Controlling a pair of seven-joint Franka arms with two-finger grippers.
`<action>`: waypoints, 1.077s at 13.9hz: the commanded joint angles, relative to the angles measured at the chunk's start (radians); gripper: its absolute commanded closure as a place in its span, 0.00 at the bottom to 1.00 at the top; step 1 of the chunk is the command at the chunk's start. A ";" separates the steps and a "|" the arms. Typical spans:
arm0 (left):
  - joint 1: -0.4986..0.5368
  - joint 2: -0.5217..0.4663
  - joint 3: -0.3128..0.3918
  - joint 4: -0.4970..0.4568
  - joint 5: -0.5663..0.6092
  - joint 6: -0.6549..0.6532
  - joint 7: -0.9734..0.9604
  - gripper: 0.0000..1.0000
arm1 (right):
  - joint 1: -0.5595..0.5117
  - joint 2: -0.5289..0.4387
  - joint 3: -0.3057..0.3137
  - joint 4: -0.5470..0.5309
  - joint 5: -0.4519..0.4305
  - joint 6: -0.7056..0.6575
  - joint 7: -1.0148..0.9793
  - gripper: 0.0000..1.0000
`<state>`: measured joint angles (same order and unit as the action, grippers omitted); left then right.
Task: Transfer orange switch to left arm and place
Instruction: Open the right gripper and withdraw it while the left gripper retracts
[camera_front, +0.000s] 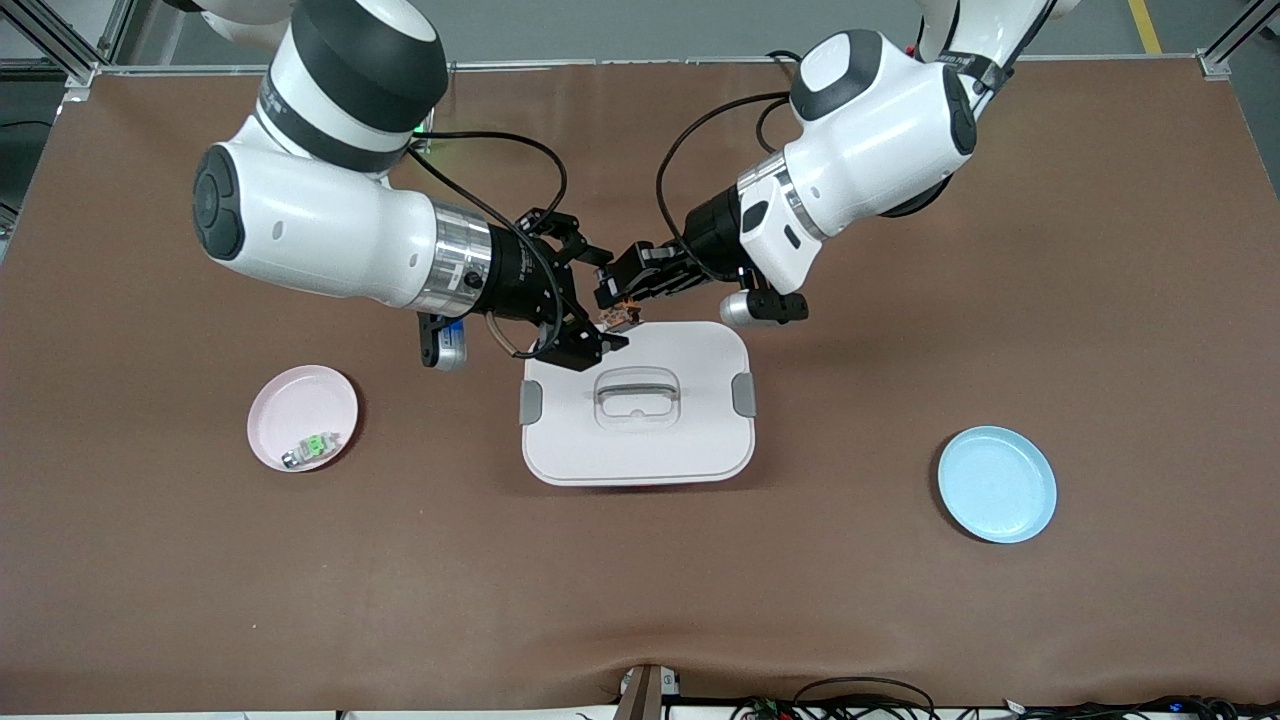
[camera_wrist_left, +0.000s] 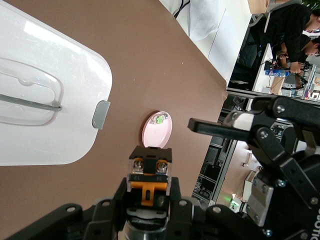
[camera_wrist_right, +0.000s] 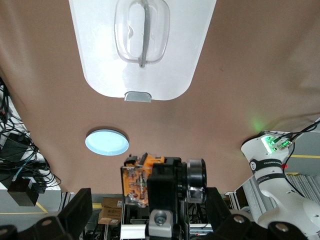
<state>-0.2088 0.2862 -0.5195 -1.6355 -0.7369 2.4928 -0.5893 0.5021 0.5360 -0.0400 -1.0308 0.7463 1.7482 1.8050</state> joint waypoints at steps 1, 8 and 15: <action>0.008 -0.016 -0.005 -0.007 0.033 -0.009 -0.010 1.00 | -0.051 0.009 -0.001 0.032 0.018 -0.073 -0.152 0.00; 0.141 -0.151 -0.002 -0.027 0.191 -0.316 -0.011 1.00 | -0.243 0.001 -0.020 0.032 0.007 -0.356 -0.577 0.00; 0.319 -0.288 0.004 -0.008 0.297 -0.721 0.145 1.00 | -0.347 -0.036 -0.020 0.032 -0.298 -0.519 -1.126 0.00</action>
<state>0.0592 0.0369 -0.5156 -1.6353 -0.4536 1.8476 -0.5173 0.1652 0.5236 -0.0697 -1.0069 0.5459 1.2665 0.8265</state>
